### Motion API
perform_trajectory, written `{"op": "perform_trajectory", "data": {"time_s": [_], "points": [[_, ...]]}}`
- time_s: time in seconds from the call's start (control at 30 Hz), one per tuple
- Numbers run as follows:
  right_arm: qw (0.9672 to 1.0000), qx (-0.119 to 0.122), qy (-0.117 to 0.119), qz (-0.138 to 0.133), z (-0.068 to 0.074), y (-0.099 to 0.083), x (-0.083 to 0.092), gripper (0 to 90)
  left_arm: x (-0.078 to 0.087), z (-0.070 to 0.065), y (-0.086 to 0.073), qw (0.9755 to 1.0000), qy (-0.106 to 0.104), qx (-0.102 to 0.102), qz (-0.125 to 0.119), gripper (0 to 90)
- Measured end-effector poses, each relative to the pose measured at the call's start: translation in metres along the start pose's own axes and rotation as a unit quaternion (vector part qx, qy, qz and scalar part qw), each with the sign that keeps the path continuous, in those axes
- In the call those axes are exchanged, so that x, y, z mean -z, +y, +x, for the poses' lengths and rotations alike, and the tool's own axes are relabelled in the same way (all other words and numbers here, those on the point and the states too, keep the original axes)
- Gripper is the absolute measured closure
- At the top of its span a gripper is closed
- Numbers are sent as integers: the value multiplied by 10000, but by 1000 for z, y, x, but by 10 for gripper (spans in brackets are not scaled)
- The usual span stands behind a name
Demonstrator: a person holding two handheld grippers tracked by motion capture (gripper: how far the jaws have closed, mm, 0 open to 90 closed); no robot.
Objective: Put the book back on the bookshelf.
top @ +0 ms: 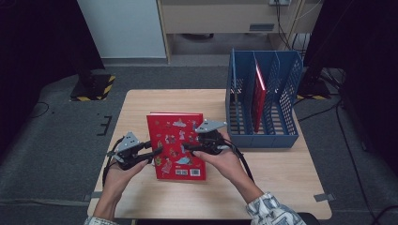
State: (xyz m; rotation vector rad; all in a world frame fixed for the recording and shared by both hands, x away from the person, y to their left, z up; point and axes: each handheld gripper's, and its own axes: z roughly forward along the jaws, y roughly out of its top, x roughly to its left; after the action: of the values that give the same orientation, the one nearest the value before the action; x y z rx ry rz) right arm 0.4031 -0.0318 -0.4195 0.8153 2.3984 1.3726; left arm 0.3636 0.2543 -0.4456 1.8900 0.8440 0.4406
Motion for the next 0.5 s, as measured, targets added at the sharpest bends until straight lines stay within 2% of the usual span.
{"op": "perform_trajectory", "data": {"time_s": [0.2, 0.33, 0.5], "points": [[9998, 38, -110, 172, -2, -4, -3, 319, 0, -1, 1, 10000, -43, -35, 15, 608], [9997, 43, -171, 186, -3, -7, -4, 307, -1, -2, 2, 9999, -93, -32, 22, 634], [9998, -90, -55, 179, -6, -9, -1, 345, 0, -3, 4, 9999, -128, 24, 68, 649]]}}
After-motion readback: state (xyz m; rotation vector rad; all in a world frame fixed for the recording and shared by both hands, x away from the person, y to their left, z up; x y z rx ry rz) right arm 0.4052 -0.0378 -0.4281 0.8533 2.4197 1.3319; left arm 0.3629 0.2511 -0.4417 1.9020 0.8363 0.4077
